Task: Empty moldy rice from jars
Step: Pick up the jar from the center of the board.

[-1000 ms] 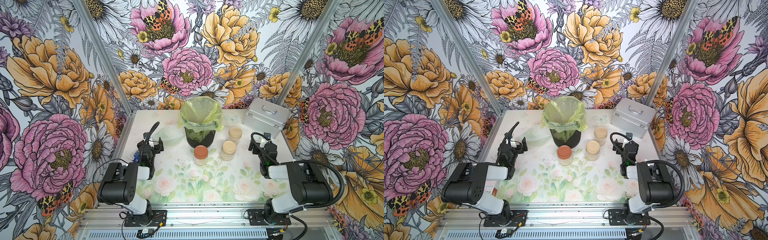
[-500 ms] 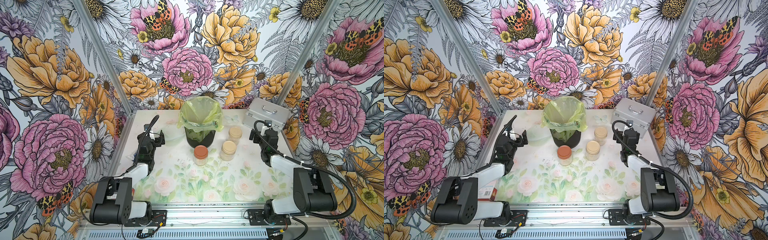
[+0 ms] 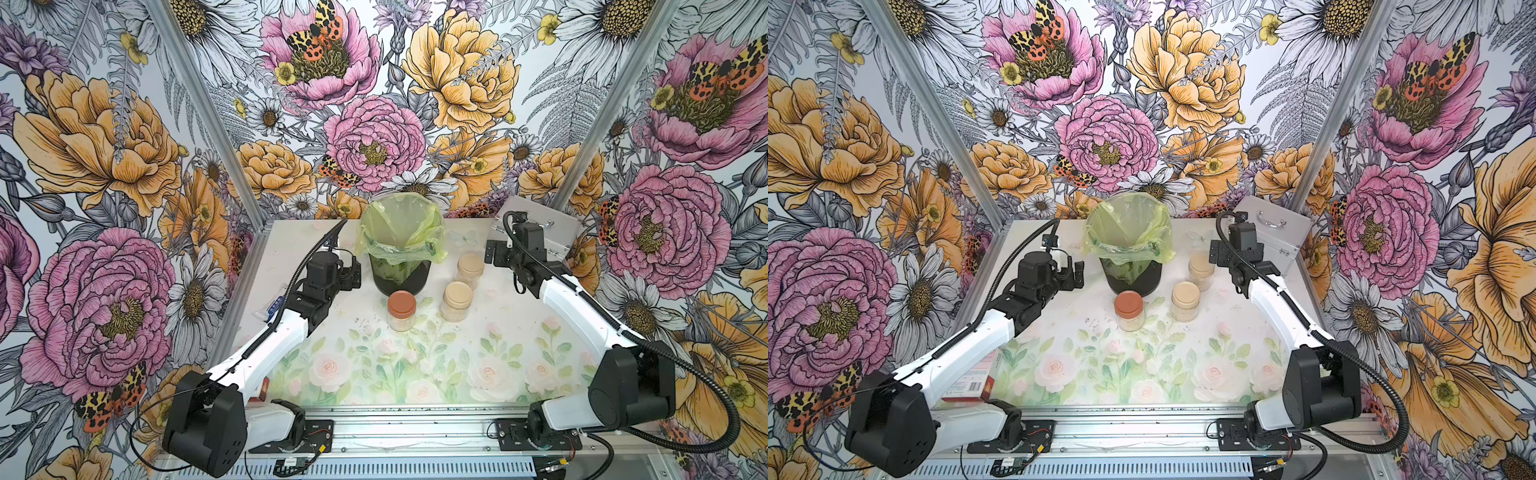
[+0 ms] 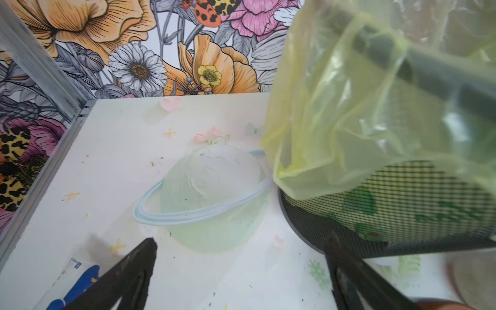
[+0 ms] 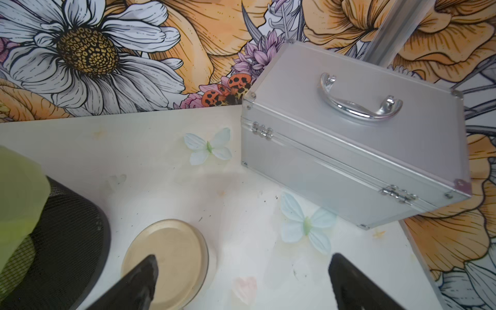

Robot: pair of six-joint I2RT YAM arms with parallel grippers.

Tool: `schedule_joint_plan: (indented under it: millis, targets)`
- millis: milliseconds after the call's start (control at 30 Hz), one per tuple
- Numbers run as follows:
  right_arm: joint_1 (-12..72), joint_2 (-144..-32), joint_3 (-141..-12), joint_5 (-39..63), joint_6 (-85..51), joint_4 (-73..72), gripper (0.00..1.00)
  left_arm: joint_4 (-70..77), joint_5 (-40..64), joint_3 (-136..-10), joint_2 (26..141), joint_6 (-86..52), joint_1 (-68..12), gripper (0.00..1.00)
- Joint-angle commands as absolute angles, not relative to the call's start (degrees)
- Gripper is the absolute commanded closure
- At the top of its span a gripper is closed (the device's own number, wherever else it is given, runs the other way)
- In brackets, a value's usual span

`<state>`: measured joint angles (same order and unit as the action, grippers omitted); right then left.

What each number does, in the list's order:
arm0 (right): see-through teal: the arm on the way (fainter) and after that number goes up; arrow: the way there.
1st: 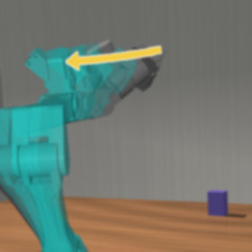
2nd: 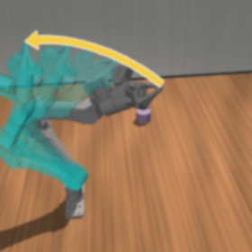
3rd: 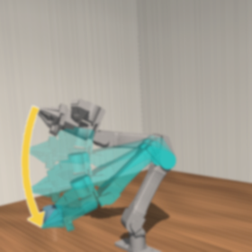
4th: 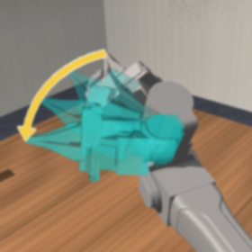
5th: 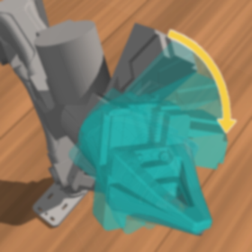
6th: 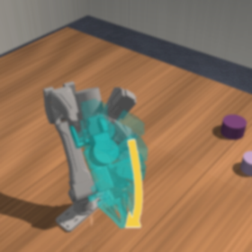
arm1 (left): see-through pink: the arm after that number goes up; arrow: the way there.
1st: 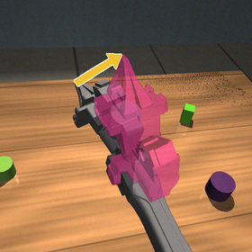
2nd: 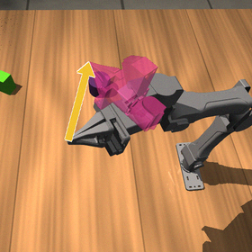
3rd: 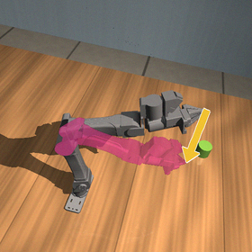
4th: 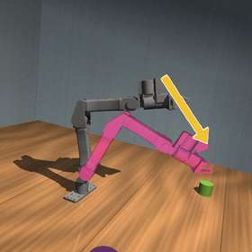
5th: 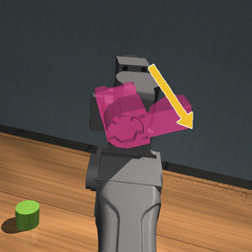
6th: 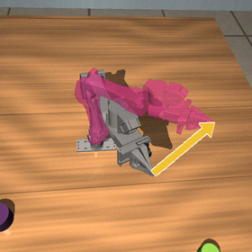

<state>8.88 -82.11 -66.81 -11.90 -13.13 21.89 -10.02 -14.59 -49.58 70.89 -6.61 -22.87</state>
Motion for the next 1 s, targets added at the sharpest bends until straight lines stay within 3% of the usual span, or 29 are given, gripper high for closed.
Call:
schedule_joint_plan:
  millis: [0,400,967]
  targets:
    - [10.22,-81.83,-71.89,-9.39,-19.04,36.91,0.0,-21.08,-14.33,-52.38,68.59,-10.83,-26.13,0.01]
    - [17.22,-84.11,-85.97,-3.37,-31.3,61.68,0.0,-36.12,-15.12,-62.19,71.58,-17.8,-39.72,0.01]
    - [26.98,-96.36,-92.62,-7.86,-38.05,70.58,0.0,-44.81,-9.52,-67.14,75.59,-22.54,-48.05,0.01]
